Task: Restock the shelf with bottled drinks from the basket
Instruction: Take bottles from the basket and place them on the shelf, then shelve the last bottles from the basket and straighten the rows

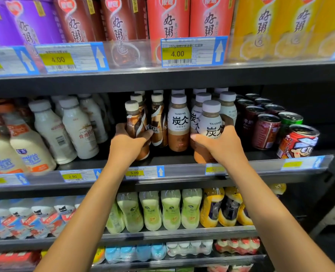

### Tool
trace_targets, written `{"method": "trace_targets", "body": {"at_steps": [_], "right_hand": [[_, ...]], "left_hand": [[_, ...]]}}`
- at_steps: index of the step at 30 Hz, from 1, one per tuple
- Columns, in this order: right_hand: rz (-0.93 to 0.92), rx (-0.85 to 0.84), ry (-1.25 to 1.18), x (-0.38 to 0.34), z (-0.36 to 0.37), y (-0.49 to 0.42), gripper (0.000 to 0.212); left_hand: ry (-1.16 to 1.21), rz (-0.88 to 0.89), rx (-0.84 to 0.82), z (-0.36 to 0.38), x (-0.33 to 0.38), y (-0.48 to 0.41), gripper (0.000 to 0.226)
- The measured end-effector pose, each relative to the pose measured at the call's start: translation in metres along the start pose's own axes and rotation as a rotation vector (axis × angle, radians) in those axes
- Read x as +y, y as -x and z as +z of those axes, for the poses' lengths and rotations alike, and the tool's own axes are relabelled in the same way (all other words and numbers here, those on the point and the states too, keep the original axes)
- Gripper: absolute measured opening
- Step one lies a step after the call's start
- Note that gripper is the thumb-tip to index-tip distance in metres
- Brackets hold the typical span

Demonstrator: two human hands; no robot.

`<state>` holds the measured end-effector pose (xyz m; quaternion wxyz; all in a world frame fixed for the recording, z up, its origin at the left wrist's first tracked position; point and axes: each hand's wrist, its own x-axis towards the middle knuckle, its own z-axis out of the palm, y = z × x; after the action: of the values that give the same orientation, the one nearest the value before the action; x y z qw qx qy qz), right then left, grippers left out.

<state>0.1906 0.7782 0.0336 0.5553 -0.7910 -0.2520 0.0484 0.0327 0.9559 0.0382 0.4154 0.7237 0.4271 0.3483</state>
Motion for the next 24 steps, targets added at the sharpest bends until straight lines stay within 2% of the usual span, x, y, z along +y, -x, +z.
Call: {"method": "trace_targets", "body": {"at_steps": [1, 3, 6, 9, 13, 15, 17, 20, 22, 24], "right_hand": [[-0.009, 0.020, 0.033, -0.001, -0.002, 0.005, 0.077], [-0.119, 0.101, 0.135, -0.001, -0.007, 0.020, 0.069], [-0.349, 0.269, 0.353, 0.004, -0.023, 0.048, 0.052], [-0.412, 0.269, 0.543, 0.015, -0.045, 0.075, 0.036], [-0.276, 0.011, 0.755, 0.034, -0.084, 0.112, 0.031], [-0.205, -0.041, 0.864, 0.053, -0.106, 0.130, 0.036], [-0.150, -0.019, 0.955, 0.076, -0.130, 0.152, 0.041], [-0.006, 0.037, 1.083, 0.113, -0.173, 0.188, 0.050], [0.112, 0.041, 1.158, 0.137, -0.202, 0.210, 0.056], [0.240, 0.073, 1.191, 0.162, -0.232, 0.234, 0.051]], "left_hand": [[-0.050, -0.007, -0.001, -0.003, 0.002, 0.005, 0.070], [-0.136, 0.040, 0.086, -0.009, 0.005, 0.021, 0.071], [-0.097, 0.240, 0.137, -0.010, 0.013, 0.066, 0.058], [-0.152, 0.497, 0.054, -0.002, 0.023, 0.113, 0.048], [-0.292, 0.737, -0.224, 0.038, 0.034, 0.160, 0.033], [-0.320, 0.888, -0.289, 0.066, 0.035, 0.179, 0.031], [-0.351, 1.010, -0.341, 0.097, 0.032, 0.198, 0.030], [-0.400, 1.089, -0.480, 0.141, 0.036, 0.228, 0.033], [-0.437, 1.159, -0.620, 0.170, 0.045, 0.254, 0.036], [-0.530, 1.263, -0.760, 0.202, 0.057, 0.285, 0.033]]}}
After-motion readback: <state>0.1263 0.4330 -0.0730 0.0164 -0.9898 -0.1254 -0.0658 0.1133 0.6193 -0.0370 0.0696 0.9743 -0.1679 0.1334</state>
